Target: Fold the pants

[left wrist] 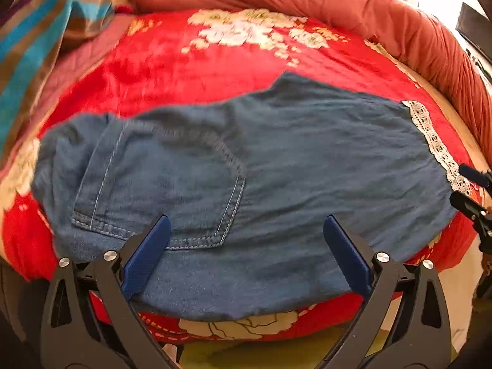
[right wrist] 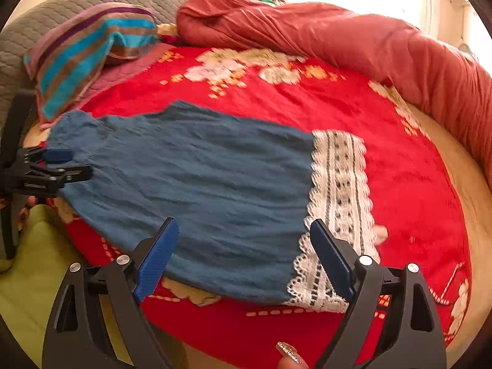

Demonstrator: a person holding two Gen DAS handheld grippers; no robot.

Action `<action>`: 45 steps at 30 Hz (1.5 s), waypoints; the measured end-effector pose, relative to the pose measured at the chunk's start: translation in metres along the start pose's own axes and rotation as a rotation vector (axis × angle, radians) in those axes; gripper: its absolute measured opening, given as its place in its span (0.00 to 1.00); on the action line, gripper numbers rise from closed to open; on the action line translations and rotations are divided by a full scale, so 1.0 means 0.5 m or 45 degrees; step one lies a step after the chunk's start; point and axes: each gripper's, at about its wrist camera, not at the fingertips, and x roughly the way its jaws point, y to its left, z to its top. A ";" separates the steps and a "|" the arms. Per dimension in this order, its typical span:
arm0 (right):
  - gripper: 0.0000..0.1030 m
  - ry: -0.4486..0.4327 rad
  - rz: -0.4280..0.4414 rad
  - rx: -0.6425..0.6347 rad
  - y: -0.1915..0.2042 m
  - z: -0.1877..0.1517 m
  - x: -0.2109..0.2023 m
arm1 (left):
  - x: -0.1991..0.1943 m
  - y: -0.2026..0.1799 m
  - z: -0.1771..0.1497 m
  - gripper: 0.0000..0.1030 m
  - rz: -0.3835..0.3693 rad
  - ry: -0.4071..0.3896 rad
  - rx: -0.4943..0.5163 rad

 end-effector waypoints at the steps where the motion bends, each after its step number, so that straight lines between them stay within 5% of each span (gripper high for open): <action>1: 0.84 0.024 -0.006 0.014 -0.007 -0.006 0.010 | 0.001 0.003 -0.001 0.91 -0.004 0.002 -0.006; 8: 0.84 0.070 -0.023 0.044 -0.024 -0.027 0.036 | 0.003 -0.001 -0.003 0.91 0.006 0.002 0.007; 27: 0.84 -0.142 0.067 0.086 -0.046 0.015 -0.078 | -0.074 -0.071 0.019 0.91 0.013 -0.113 0.082; 45: 0.84 -0.211 0.011 0.171 -0.111 -0.011 -0.114 | -0.096 -0.179 0.061 0.91 -0.029 -0.169 0.220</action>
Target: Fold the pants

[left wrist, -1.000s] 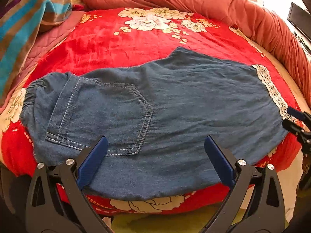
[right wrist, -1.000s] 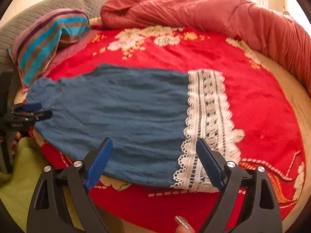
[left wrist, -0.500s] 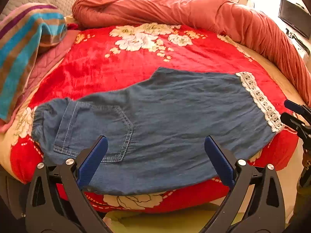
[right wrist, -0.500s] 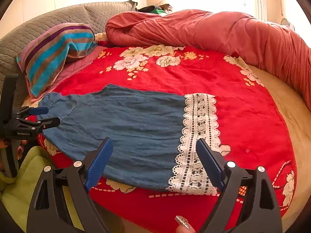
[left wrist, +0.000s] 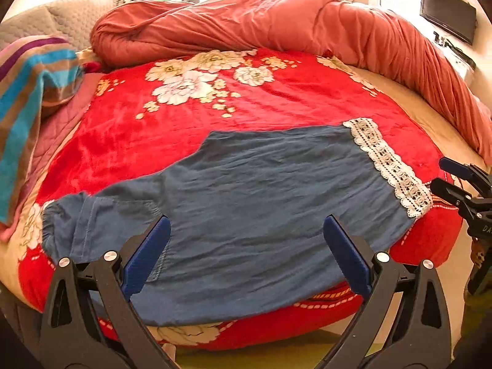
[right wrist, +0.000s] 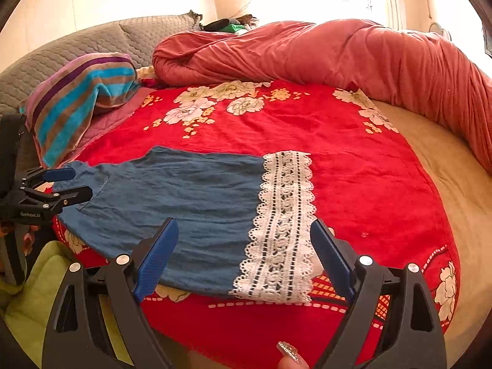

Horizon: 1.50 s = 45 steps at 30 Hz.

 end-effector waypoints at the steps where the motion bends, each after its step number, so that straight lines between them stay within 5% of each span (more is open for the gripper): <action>1: 0.84 -0.006 -0.014 -0.005 -0.001 -0.001 -0.002 | 0.003 -0.004 0.003 0.91 -0.003 0.001 0.005; 20: 0.84 0.064 -0.002 0.111 -0.057 -0.051 0.031 | 0.099 -0.136 0.134 0.91 -0.152 0.006 0.195; 35: 0.84 0.168 0.098 0.269 -0.081 -0.077 0.094 | 0.289 -0.229 0.227 0.87 -0.213 0.090 0.386; 40: 0.59 0.152 0.117 0.287 -0.078 -0.073 0.104 | 0.337 -0.251 0.219 0.73 -0.298 0.128 0.401; 45: 0.56 0.147 0.176 0.341 -0.083 -0.070 0.118 | 0.381 -0.253 0.217 0.68 -0.357 0.186 0.397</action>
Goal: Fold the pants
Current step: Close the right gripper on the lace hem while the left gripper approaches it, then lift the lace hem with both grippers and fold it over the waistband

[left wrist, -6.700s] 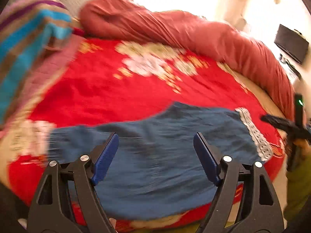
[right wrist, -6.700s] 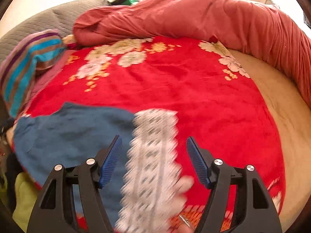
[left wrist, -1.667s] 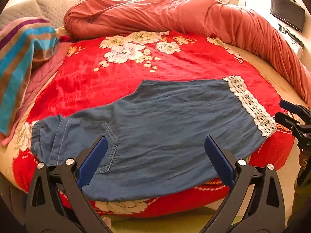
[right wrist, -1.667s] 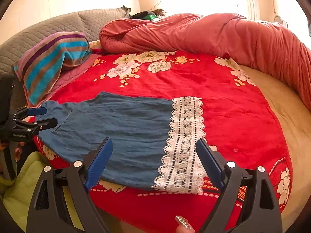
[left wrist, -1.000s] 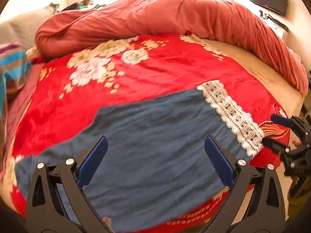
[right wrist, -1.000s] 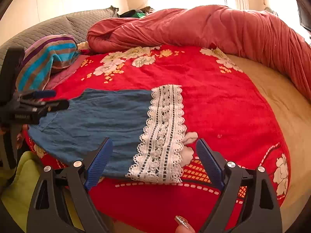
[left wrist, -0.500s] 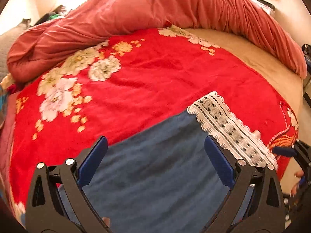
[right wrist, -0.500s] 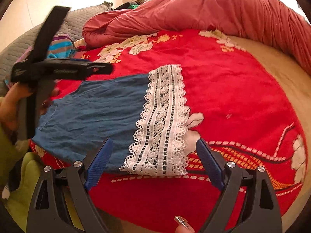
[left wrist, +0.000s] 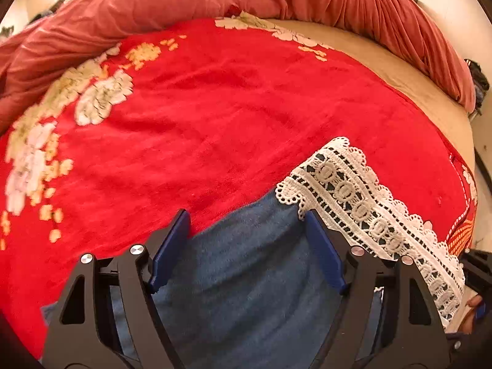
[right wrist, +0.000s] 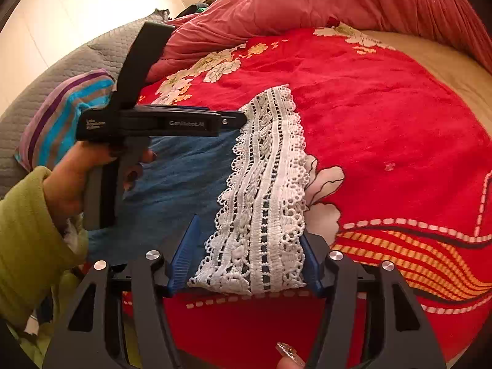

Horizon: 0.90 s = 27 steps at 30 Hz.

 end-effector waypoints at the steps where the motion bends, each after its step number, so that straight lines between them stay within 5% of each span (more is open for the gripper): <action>1: 0.56 0.002 0.012 -0.007 0.003 0.001 0.005 | 0.004 0.005 -0.001 0.68 -0.016 -0.003 -0.013; 5: 0.49 0.001 0.039 -0.030 0.015 0.011 0.027 | 0.013 0.016 -0.015 0.61 -0.084 -0.012 -0.044; 9: 0.31 0.010 0.077 -0.020 0.023 0.024 0.041 | 0.011 0.002 -0.015 0.19 -0.142 0.013 -0.048; 11: 0.27 0.013 0.104 -0.021 0.034 0.029 0.042 | 0.006 -0.010 -0.013 0.08 -0.119 0.024 -0.035; 27: 0.25 -0.028 0.226 -0.336 0.222 0.080 0.019 | -0.159 0.137 -0.079 0.02 -0.247 -0.232 -0.336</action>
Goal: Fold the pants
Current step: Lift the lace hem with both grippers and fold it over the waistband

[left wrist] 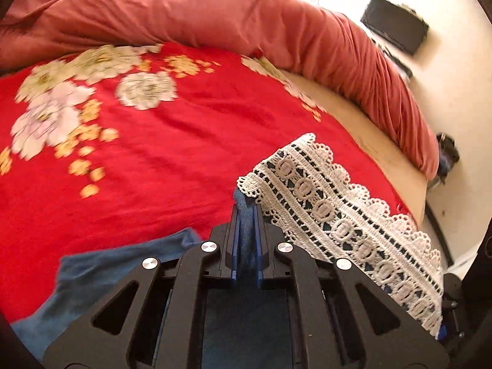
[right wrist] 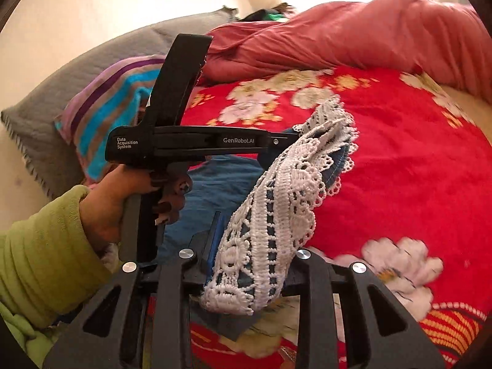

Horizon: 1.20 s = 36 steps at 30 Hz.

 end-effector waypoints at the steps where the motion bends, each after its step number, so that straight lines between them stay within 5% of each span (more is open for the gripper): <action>1: 0.25 0.012 0.008 -0.020 0.014 0.004 0.011 | -0.010 0.011 -0.003 0.02 0.002 -0.013 -0.020; 10: 0.25 0.149 0.005 -0.211 0.125 -0.009 0.116 | -0.096 0.162 -0.073 0.05 0.072 -0.065 -0.297; 18: 0.25 0.215 -0.006 -0.411 0.221 -0.029 0.171 | -0.263 0.288 -0.178 0.05 0.116 -0.297 -0.569; 21: 0.25 0.251 -0.021 -0.500 0.260 -0.046 0.197 | -0.308 0.304 -0.193 0.20 0.136 -0.375 -0.602; 26: 0.38 0.315 -0.024 -0.542 0.289 -0.074 0.234 | -0.314 0.311 -0.202 0.21 0.091 -0.405 -0.600; 28: 0.51 0.319 0.010 -0.545 0.295 -0.075 0.227 | -0.303 0.310 -0.204 0.21 0.075 -0.390 -0.605; 33: 0.61 0.263 0.136 -0.527 0.292 -0.046 0.169 | -0.294 0.315 -0.210 0.21 0.033 -0.374 -0.615; 36: 0.66 0.177 0.077 -0.497 0.259 -0.007 0.135 | -0.288 0.319 -0.212 0.29 -0.020 -0.368 -0.644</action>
